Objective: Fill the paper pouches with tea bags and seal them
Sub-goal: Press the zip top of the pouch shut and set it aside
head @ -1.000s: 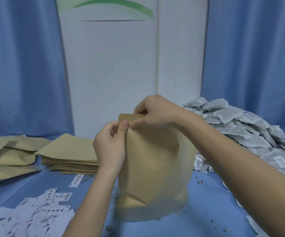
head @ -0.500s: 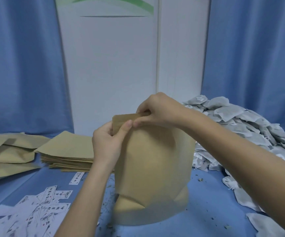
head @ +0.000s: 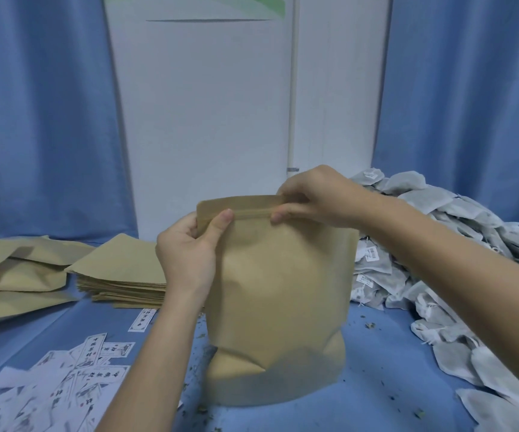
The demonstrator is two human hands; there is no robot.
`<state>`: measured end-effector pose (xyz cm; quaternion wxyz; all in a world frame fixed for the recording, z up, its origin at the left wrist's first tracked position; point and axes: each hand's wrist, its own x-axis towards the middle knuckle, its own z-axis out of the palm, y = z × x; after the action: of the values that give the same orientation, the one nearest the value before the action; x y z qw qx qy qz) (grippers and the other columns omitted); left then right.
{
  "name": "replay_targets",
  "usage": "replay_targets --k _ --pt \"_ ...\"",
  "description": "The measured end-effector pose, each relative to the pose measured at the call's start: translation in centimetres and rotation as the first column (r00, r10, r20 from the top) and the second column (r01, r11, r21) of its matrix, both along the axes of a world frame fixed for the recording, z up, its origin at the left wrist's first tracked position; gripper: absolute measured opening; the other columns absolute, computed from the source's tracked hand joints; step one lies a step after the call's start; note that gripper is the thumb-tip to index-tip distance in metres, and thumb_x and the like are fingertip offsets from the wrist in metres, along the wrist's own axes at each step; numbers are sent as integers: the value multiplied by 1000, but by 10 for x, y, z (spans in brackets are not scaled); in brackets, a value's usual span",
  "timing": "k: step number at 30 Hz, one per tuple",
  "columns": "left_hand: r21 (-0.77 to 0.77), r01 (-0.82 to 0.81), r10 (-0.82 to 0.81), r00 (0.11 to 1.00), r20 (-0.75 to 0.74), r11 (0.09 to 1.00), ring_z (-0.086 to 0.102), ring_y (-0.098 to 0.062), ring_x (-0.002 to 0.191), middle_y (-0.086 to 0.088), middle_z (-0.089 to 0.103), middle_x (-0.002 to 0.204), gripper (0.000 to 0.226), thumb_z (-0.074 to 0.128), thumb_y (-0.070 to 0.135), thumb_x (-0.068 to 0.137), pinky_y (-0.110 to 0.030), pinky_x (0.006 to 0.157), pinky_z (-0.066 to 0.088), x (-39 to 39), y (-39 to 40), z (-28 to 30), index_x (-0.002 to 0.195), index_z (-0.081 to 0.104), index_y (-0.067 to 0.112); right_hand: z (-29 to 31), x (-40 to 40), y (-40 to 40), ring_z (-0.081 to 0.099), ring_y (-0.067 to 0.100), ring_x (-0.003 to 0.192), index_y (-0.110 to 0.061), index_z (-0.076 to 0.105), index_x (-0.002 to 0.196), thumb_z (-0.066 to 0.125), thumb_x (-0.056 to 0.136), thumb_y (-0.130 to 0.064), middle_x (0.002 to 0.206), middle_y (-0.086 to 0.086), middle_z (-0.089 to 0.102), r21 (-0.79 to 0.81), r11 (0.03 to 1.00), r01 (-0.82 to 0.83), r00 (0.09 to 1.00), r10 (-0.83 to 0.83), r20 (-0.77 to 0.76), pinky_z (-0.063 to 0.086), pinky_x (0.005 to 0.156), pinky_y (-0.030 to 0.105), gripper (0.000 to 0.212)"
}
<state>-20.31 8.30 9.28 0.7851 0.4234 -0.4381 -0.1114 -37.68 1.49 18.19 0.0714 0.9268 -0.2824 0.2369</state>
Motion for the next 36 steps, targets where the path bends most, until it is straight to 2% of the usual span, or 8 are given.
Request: replay_targets --k 6,15,18,23,27,30,33,36 --pt "-13 2 -2 1000 -9 1000 48 -2 56 14 59 53 22 75 24 75 -18 57 43 7 -5 -4 60 63 14 -8 -9 -10 52 21 74 -3 65 85 64 81 -44 80 8 63 -16 1000 -22 1000 22 6 38 70 29 41" --pt "-33 24 -27 998 -63 999 50 5 52 16 64 55 15 75 24 74 -11 52 42 21 -5 -8 64 67 17 -19 -23 -19 38 22 60 -6 49 59 53 78 -56 57 -1 33 -274 959 70 995 -47 90 29 58 28 54" --pt "-21 6 -7 999 -40 1000 47 6 48 18 59 49 19 73 21 78 -9 50 40 17 -5 -13 62 64 16 -24 -28 -21 37 21 58 -9 48 57 67 75 -46 59 -1 33 -316 947 58 989 -12 146 25 56 27 46" --pt "11 11 -11 999 -52 1000 49 -4 57 11 62 56 17 74 25 77 -19 54 44 8 -7 -17 64 66 17 -29 9 -12 55 25 76 -20 55 82 54 68 -71 72 -3 59 -332 939 91 994 -65 89 26 61 28 52" --pt "-15 82 -83 994 -71 997 55 3 52 12 67 58 11 73 20 78 -12 50 45 3 -4 -14 68 69 19 -35 43 1 39 27 59 -20 32 73 55 75 -67 57 -3 37 -410 912 3 997 29 72 17 50 31 52" --pt "-5 83 -83 994 -72 997 54 0 53 11 67 58 11 74 26 73 -14 50 45 10 -1 -15 66 69 19 -33 37 -5 42 27 60 -18 31 67 55 71 -71 55 2 43 -389 920 52 996 -22 82 15 50 31 58" --pt "-7 60 -61 991 -117 998 54 -10 64 9 67 63 18 74 36 66 -26 64 47 26 0 -18 62 71 19 -30 12 -14 44 28 56 -13 27 51 52 72 -73 47 7 42 -410 868 280 956 -213 200 20 53 29 68" --pt "-2 69 -69 993 -93 998 56 -11 67 6 68 68 14 75 38 66 -28 65 47 30 -2 -19 66 74 24 -39 1 -20 39 27 36 -13 30 41 58 76 -60 35 14 34 -505 808 302 909 -85 408 21 46 25 65"
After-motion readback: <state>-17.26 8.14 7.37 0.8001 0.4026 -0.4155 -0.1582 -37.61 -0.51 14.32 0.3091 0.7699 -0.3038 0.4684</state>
